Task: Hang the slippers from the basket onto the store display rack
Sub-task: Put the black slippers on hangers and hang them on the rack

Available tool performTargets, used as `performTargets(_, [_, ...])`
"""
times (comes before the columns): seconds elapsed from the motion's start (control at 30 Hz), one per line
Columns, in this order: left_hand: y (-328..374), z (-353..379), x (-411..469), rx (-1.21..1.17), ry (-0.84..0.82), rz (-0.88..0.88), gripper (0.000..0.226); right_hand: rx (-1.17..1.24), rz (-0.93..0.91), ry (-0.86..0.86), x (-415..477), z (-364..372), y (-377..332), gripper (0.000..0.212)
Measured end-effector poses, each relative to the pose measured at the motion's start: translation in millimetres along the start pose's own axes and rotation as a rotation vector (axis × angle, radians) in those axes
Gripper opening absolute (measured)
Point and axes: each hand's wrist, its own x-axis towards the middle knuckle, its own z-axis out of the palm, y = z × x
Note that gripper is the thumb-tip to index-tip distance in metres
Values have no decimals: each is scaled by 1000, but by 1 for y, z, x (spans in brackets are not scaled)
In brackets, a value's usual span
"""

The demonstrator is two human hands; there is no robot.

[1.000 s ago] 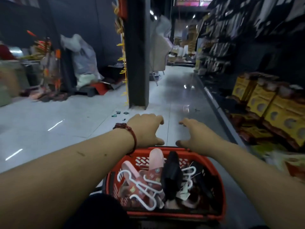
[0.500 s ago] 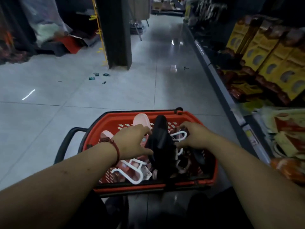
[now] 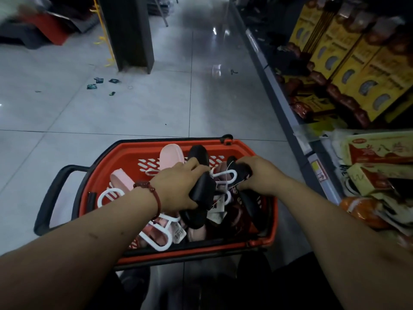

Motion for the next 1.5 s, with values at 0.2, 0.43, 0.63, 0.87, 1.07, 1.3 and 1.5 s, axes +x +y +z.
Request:
performTargets(0.2, [-4,-15,-7,-47,101,-101,74,-31,-27,-103,6,21,-17,56])
performTargets(0.43, [-31,-32,-25,-166,242,-174,69,-149,113,-84,15,31,-25,51])
performTargets(0.63, [-45,-26,-36,-224,208,-149,71,15,127,-50,13,25,-28,16])
performTargets(0.87, [-51,-24,-40,-206,126,-164,86,252,220,301,9,9,-29,13])
performTargets(1.07, [-46,-26,-36,-194,152,-212,87,446,212,474,7,2,-21,21])
performTargets(1.3, [-37,-29,-31,158,170,-325,95,863,120,480,-7,-11,-36,18])
performTargets(1.5, [-10,-39,-18,-127,516,-177,62,1073,15,302,-19,-8,-61,12])
